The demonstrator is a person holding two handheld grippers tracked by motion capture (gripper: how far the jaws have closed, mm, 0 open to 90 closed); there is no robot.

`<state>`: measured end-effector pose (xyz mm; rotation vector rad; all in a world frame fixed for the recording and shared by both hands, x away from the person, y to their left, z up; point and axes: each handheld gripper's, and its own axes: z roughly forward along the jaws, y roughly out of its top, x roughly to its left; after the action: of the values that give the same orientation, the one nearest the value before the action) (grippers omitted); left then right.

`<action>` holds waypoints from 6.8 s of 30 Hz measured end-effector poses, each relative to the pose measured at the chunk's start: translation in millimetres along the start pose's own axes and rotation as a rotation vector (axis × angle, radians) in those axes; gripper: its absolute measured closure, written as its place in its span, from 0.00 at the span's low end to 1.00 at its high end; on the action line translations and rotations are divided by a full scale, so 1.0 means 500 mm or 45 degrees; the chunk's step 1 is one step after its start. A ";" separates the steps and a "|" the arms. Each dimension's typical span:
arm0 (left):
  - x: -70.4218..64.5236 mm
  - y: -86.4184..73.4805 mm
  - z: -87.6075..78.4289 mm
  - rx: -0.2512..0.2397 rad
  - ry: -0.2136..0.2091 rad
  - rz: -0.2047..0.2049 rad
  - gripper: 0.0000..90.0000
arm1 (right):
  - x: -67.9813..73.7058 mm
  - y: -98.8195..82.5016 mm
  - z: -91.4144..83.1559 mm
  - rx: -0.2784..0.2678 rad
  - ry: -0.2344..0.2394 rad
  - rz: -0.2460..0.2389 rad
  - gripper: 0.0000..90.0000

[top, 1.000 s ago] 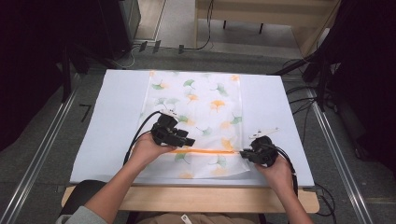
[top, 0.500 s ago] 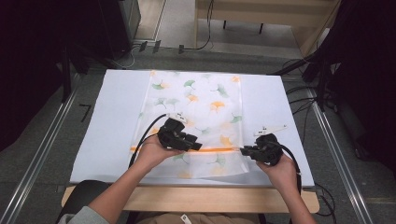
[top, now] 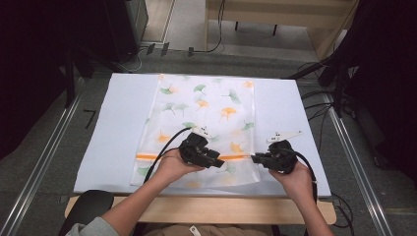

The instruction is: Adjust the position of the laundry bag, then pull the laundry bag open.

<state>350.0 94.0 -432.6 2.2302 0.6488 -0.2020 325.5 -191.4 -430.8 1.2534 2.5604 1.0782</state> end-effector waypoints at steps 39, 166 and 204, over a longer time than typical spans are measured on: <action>-0.031 0.059 0.099 0.071 0.047 0.084 0.71 | 0.011 0.009 -0.008 -0.021 0.076 -0.083 0.94; 0.026 0.013 0.036 0.185 0.079 -0.200 1.00 | 0.019 0.009 -0.014 -0.026 0.112 -0.111 0.93; 0.053 -0.019 -0.017 0.212 0.126 -0.228 1.00 | 0.015 0.007 -0.011 -0.005 0.117 -0.107 0.93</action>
<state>367.4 115.7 -442.0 2.3528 0.9162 -0.2448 320.9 -187.5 -423.0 1.1092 2.6495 1.1485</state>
